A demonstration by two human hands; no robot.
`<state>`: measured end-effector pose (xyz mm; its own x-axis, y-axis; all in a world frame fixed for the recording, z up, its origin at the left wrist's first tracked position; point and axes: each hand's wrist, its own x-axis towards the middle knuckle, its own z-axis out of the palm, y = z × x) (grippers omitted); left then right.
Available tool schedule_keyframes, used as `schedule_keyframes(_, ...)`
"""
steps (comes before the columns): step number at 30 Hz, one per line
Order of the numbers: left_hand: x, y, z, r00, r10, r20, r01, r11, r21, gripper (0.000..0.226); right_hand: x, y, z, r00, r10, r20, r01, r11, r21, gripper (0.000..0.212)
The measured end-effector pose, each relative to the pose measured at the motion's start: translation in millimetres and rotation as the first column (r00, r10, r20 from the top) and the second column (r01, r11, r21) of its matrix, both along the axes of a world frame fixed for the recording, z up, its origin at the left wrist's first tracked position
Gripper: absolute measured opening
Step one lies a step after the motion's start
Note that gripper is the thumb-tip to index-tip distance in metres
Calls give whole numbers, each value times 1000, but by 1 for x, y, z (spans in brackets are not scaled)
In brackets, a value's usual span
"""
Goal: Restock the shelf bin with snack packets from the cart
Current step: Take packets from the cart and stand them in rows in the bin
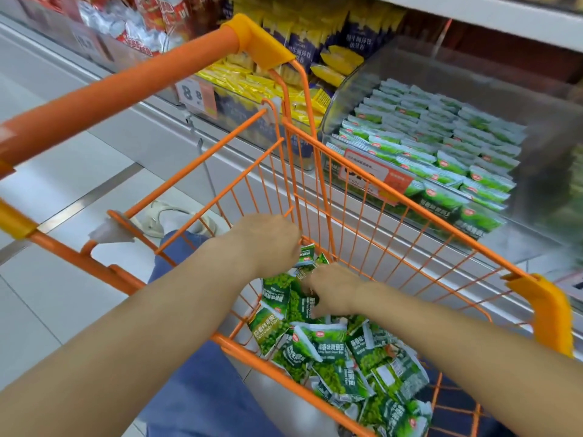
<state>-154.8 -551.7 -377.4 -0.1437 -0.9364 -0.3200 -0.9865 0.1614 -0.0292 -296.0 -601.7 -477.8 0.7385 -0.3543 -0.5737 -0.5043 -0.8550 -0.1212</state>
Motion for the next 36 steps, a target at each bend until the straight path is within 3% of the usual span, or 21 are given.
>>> schedule_keyframes(3, 1, 1, 0, 1000, 18, -26, -17, 1000, 5, 34, -6, -17, 12, 961, -274, 27, 247, 902, 355, 16)
schedule_keyframes(5, 1, 2, 2, 999, 38, -26, -38, 999, -14, 34, -9, -27, 27, 932, -362, 13, 311, 819, 482, 21)
schedule_keyframes(8, 0, 1, 5, 994, 88, -70, -91, 995, -29, 38, -10, -38, 55, 912, -409, 31, 314, 744, 589, 32)
schedule_keyframes(10, -3, 2, 8, 972, 123, -202, -134, 990, -38, 48, -10, -43, 79, 882, -458, 106, 283, 697, 659, 36)
schedule_keyframes(12, -5, 4, 11, 918, 146, -369, -173, 984, -40, 56, -14, -45, 103, 840, -505, 200, 242, 678, 694, 26)
schedule_keyframes(14, -5, 4, 16, 822, 184, -538, -218, 976, 1, 60, -21, -47, 124, 781, -546, 303, 210, 687, 695, 18)
schedule_keyframes(17, -10, -9, 37, 543, 277, -793, -278, 950, 141, 69, -33, -49, 149, 657, -628, 417, 195, 676, 711, 27)
schedule_keyframes(19, -16, -16, 56, 433, 305, -848, -279, 940, 196, 65, -42, -48, 162, 556, -682, 475, 201, 664, 720, 26)
schedule_keyframes(22, -25, -23, 77, 299, 282, -912, -165, 956, 241, 34, -65, -46, 180, 380, -703, 601, 209, 698, 684, 21)
schedule_keyframes(25, -46, -34, 83, 200, 255, -946, -92, 966, 241, 22, -98, -44, 188, 238, -751, 616, 258, 660, 706, 11)
schedule_keyframes(28, -80, -49, 79, 186, 184, -965, -167, 974, 153, 15, -130, -40, 186, 175, -730, 661, 398, 666, 631, 10)
schedule_keyframes(32, -127, -58, 74, 207, 77, -975, -129, 990, 51, 13, -171, -32, 182, 22, -699, 715, 540, 610, 580, 21)
schedule_keyframes(34, -145, -61, 78, 286, 10, -958, -125, 992, -28, 25, -186, -28, 181, -3, -649, 761, 619, 596, 511, 24)
schedule_keyframes(36, -162, -71, 81, 441, -65, -895, -90, 989, -116, 17, -200, -27, 181, -15, -603, 797, 666, 588, 458, 19)
